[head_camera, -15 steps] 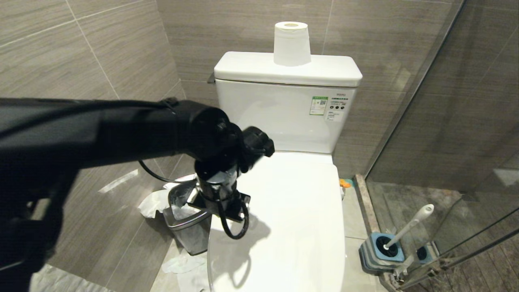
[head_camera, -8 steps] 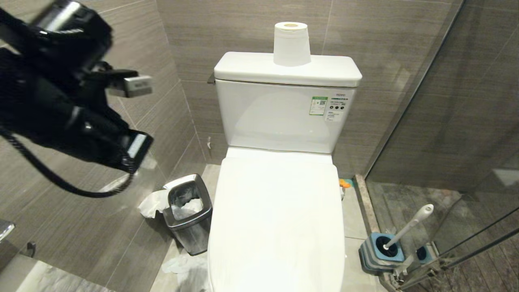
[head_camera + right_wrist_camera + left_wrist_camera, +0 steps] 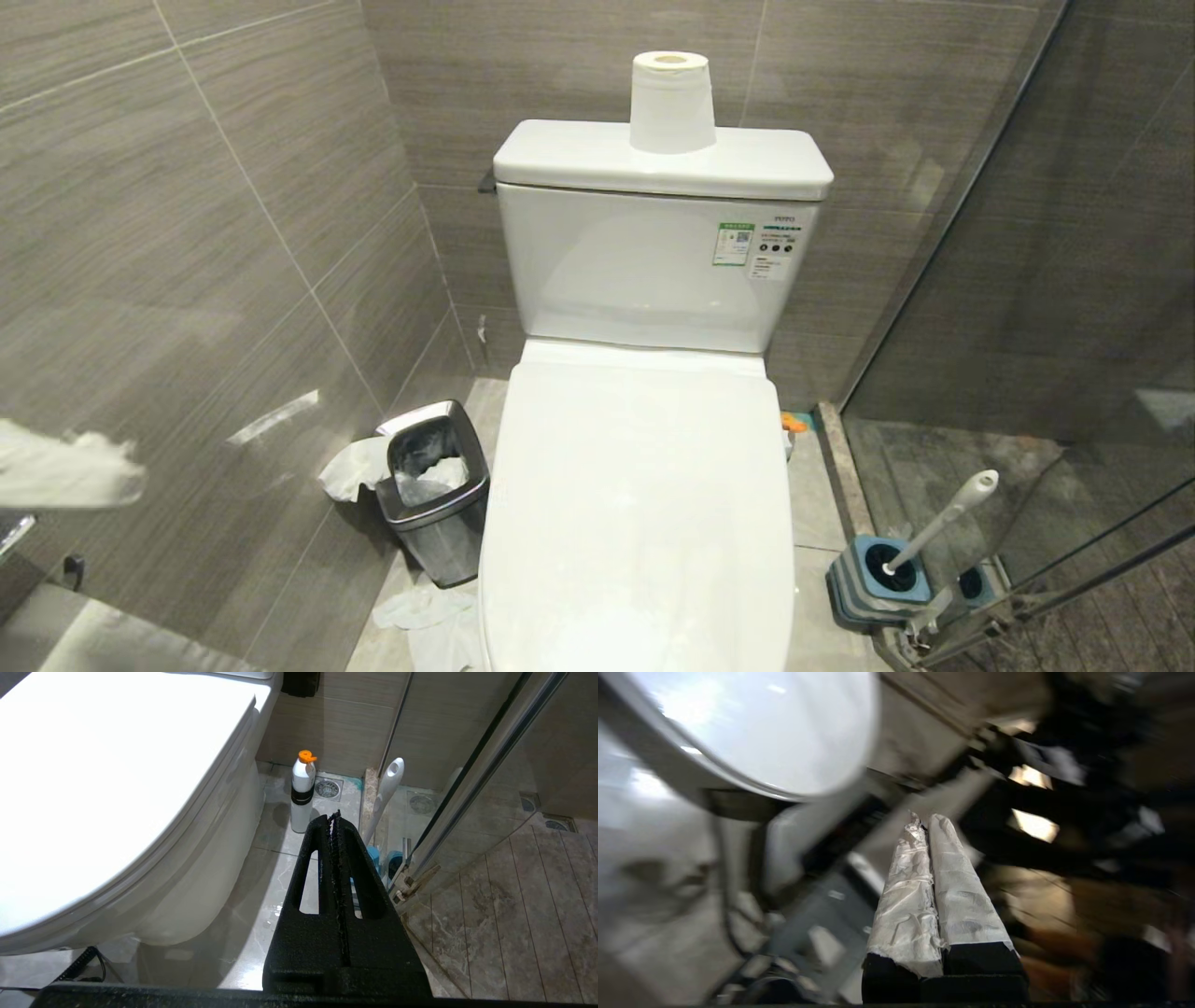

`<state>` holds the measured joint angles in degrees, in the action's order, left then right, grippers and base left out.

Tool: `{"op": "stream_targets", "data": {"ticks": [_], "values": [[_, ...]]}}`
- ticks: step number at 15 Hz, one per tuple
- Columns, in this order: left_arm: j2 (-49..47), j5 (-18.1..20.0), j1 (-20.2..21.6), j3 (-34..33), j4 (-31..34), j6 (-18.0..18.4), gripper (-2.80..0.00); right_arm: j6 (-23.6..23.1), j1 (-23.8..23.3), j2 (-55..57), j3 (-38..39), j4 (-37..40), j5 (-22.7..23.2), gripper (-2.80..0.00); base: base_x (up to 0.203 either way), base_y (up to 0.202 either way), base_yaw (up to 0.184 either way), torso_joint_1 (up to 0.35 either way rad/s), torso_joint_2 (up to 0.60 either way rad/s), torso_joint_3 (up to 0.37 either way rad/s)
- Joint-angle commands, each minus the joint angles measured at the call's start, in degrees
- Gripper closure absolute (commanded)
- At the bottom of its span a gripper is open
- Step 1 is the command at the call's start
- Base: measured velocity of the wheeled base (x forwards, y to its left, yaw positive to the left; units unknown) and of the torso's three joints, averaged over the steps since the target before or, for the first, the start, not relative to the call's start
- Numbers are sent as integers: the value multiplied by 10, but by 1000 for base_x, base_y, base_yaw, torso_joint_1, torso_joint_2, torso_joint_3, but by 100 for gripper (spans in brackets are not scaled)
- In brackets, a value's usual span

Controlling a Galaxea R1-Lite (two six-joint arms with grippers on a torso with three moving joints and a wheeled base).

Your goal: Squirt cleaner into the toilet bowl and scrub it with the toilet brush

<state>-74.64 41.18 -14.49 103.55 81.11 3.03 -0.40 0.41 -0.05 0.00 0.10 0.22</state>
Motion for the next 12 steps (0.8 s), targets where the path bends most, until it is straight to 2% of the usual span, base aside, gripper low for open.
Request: {"op": "stream_targets", "data": {"ticks": [1,2,3,5,6,7,8,12], "values": [[31,146,14,8,62,7,0,0,0,0,0,0,0,0,0,0,0,0,0,0],[34,179,20,13,64,18,0,0,0,0,0,0,0,0,0,0,0,0,0,0],[34,180,25,28,65,17,0,0,0,0,0,0,0,0,0,0,0,0,0,0],[31,157,42,48,65,20,0,0,0,0,0,0,0,0,0,0,0,0,0,0],[29,128,42,54,65,45,0,0,0,0,0,0,0,0,0,0,0,0,0,0],[28,81,40,64,65,74,0,0,0,0,0,0,0,0,0,0,0,0,0,0],[28,40,32,71,60,87,0,0,0,0,0,0,0,0,0,0,0,0,0,0],[31,-94,-9,73,-58,75,0,0,0,0,0,0,0,0,0,0,0,0,0,0]]}}
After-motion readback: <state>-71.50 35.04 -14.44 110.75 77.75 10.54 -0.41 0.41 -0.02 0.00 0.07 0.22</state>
